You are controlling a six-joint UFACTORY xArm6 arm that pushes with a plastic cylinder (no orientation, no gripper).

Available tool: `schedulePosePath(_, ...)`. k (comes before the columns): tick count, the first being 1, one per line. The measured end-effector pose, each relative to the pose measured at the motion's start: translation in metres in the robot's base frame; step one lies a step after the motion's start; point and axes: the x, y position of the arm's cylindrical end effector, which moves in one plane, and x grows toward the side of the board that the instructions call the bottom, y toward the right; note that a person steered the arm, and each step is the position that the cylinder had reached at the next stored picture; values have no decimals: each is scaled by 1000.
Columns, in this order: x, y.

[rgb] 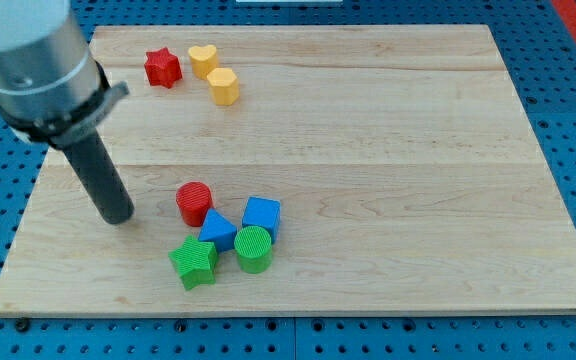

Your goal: Push red circle closer to the right side of the yellow hexagon

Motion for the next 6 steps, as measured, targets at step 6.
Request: schedulePosePath(6,-21,158)
